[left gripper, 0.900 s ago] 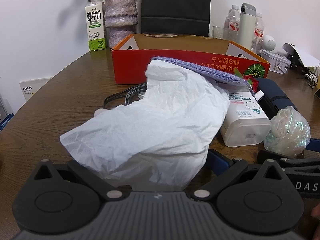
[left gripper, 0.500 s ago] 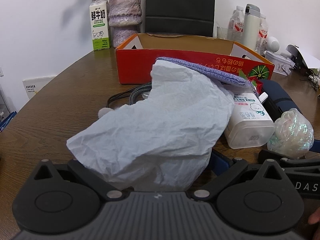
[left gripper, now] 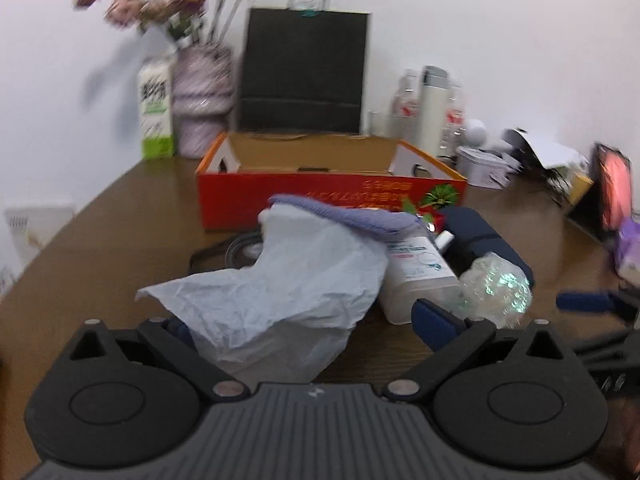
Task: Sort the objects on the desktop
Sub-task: 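Grasp the white tissue with left tool while right tool grasps the small white cap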
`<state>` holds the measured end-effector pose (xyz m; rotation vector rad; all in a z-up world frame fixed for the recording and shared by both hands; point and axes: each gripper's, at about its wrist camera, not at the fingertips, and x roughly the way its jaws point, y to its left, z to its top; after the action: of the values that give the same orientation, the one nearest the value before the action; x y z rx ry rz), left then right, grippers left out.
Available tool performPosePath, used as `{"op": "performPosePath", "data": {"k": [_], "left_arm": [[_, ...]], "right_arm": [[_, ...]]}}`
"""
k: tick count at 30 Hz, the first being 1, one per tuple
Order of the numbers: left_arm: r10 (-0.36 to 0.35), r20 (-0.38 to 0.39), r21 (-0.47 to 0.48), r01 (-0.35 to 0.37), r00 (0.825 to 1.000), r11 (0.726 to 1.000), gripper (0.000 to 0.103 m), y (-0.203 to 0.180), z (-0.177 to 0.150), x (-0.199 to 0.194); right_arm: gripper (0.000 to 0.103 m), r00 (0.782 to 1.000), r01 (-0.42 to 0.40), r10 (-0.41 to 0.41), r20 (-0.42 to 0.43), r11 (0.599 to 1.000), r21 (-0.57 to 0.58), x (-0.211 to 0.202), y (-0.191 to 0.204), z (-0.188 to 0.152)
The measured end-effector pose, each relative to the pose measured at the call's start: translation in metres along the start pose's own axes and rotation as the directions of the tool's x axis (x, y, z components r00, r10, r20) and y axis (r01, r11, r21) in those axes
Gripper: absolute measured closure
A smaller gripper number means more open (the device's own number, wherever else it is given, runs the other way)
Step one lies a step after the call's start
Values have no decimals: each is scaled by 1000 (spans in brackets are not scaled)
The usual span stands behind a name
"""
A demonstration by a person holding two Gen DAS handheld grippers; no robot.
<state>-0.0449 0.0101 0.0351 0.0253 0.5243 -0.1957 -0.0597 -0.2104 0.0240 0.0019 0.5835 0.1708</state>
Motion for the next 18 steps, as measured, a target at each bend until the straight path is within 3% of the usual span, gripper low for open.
{"op": "performPosePath", "data": {"k": [4,7,9,11,12,13,14,18], "left_arm": [[37,10,68,-38,999,997,1,-3,1,13],[6,-23,40,-6,1000,999,16,4,1,24],[37,-8,36,-36,999,999,38,8,1,24],[38,2,36,-38,999,999,76,12,4,20],[17,3,21,-17,1000,1000,92,13,4,16],[-1,0,9,1,1000,1000,98,14,6,12],[-28,13,4,28,1000,1000,98,16,5,6],[-23,-31,6,23,999,1000,99,10,8,-9]], "right_arm": [[26,1000,-30,30,-10,999,-34,3,10,5],[44,997,-48,45,-58,998,-50,17,18,2],[46,996,-52,48,-78,998,-47,22,21,-1],[51,995,-41,36,-95,998,-49,25,25,-4],[55,995,-32,26,-96,998,-56,24,28,-4],[67,995,-34,28,-95,998,-57,23,29,-5],[77,995,-39,34,-96,998,-56,21,31,-6],[77,994,-52,45,-102,996,-74,8,34,-13]]}}
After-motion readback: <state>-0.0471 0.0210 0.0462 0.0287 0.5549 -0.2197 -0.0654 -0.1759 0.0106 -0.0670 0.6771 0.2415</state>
